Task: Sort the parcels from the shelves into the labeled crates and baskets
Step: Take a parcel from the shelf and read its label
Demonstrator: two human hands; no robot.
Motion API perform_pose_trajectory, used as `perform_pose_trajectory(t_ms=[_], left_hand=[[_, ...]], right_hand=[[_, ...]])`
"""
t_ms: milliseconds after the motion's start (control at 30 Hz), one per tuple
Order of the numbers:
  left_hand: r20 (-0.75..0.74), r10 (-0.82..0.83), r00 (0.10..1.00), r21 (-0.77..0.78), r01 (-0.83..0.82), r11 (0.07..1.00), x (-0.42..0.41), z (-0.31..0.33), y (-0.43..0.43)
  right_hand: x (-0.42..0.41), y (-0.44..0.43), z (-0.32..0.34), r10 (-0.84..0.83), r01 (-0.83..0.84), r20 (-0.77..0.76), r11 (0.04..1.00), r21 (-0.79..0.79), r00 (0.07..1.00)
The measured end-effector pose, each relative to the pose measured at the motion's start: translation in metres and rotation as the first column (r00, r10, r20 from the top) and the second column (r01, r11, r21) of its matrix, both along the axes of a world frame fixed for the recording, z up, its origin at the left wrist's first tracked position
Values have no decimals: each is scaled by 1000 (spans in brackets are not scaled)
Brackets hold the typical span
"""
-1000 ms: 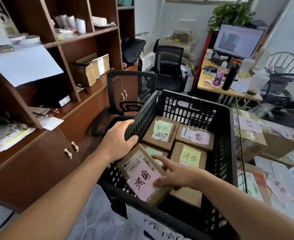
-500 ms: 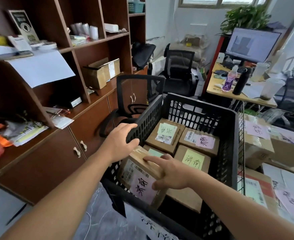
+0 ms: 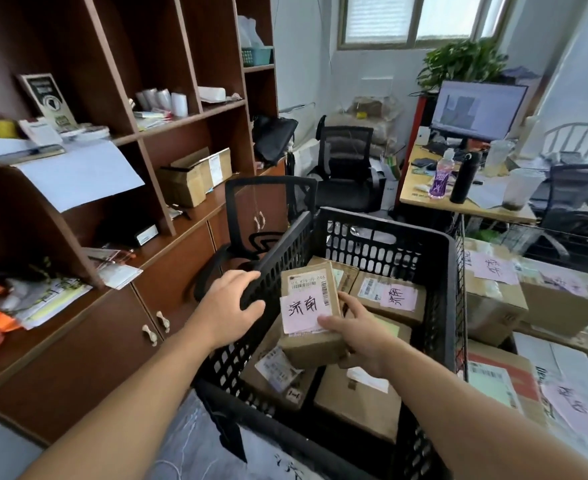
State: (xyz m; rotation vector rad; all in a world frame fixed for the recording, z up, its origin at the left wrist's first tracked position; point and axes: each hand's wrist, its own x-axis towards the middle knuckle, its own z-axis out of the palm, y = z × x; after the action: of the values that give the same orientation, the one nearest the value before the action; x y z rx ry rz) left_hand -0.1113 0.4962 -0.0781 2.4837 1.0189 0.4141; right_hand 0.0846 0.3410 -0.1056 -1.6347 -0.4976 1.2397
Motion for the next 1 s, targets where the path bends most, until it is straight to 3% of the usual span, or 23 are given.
perform_pose_trajectory(t_ms=[233, 367, 467, 533, 600, 633, 700, 1000], left_hand=[[-117, -106, 987, -16, 105, 994, 18, -2, 23], [-68, -158, 985, -20, 157, 987, 31, -3, 49], [-10, -221, 975, -52, 220, 974, 39, -9, 67], [33, -254, 967, -104, 256, 961, 42, -12, 74], [62, -287, 956, -149, 293, 944, 45, -13, 78], [70, -300, 951, -165, 308, 937, 46, -13, 78], [76, -320, 944, -172, 329, 929, 52, -10, 79], [81, -515, 853, -31, 519, 854, 90, 13, 72]], right_hand=[[-6, 28, -15, -207, 212, -82, 975, 60, 975], [6, 28, -13, -39, 43, 91, 998, -35, 995], [14, 19, -4, 213, -180, 193, 968, -175, 958], [9, 9, 3, 456, -391, 255, 881, -267, 853], [-2, 4, 9, 660, -538, 356, 748, -388, 661], [-8, 4, 11, 713, -563, 401, 700, -439, 575], [-16, 5, 11, 733, -558, 460, 680, -476, 502], [-10, -29, 28, 580, -330, 488, 797, -506, 652]])
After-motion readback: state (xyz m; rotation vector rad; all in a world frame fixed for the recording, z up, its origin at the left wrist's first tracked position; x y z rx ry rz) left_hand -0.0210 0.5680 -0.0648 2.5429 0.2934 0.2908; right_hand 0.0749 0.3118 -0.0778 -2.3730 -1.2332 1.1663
